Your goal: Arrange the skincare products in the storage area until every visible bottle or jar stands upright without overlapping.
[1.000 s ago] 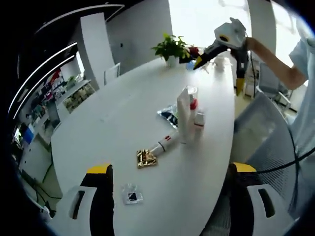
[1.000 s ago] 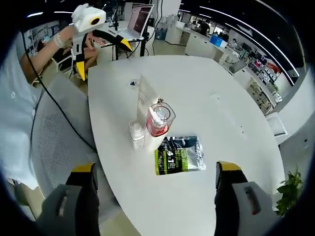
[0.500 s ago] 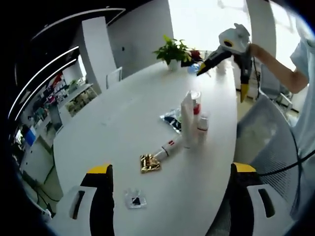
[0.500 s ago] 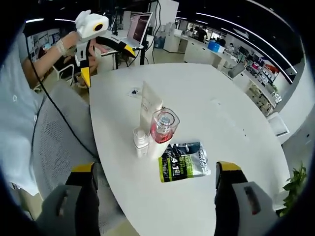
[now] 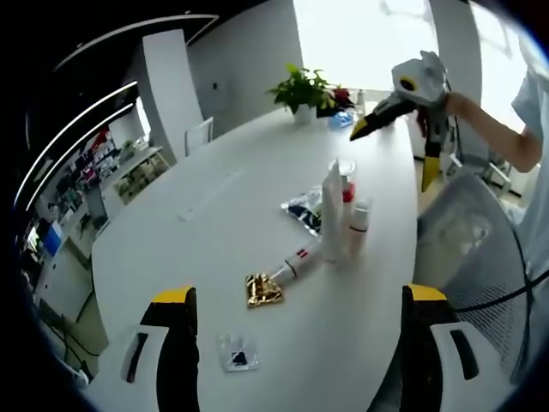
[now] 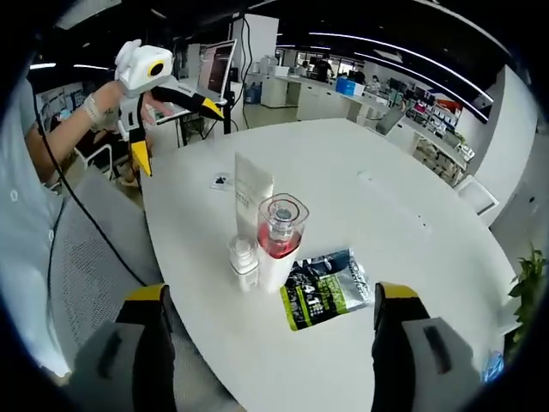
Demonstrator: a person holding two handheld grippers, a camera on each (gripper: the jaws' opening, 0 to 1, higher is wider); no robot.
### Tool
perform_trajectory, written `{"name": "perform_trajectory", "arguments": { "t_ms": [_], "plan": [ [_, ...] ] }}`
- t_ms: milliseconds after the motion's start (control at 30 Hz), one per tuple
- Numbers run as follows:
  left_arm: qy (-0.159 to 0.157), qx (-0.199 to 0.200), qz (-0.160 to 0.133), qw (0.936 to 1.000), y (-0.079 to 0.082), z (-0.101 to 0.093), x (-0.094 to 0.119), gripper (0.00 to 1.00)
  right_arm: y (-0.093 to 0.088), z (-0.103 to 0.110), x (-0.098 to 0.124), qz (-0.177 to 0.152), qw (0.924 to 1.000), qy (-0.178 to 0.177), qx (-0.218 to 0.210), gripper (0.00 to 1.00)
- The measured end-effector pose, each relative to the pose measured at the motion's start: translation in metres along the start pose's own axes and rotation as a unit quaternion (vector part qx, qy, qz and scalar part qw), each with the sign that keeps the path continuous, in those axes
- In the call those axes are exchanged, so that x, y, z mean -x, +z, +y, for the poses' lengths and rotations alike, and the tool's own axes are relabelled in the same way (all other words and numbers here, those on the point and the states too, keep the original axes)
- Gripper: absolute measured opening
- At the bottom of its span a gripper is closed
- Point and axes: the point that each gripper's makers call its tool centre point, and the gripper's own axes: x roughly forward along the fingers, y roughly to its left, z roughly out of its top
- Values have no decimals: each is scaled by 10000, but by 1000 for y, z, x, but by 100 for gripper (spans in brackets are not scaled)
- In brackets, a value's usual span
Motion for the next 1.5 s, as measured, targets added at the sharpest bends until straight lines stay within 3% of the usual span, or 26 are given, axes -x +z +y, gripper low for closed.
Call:
{"name": "perform_trajectory", "arguments": {
  "t_ms": [300, 467, 633, 833, 1267, 1500],
  "plan": [
    [-93, 0, 19, 10000, -1, 4, -15, 97, -5, 3, -5, -236, 9991, -36, -343, 88],
    [-194, -79, 95, 9997, -4, 4, -24, 97, -12, 8, -7, -177, 9989, 18, -443, 86],
    [-7, -143, -36, 9999, 1, 15, -31, 97, -16, 10, -9, -217, 9981, 43, -567, 80],
    [-176, -201, 96, 9996, -2, 14, -41, 94, -21, 10, -10, -288, 9968, 61, -740, 71],
    [-235, -651, 81, 9976, 0, 25, -68, 72, -24, 10, -8, -444, 9941, 143, -976, 52],
    [-509, -936, 178, 9941, -3, 22, -88, 63, -24, 12, -10, -474, 9936, 190, -1010, 48]
  ]
}}
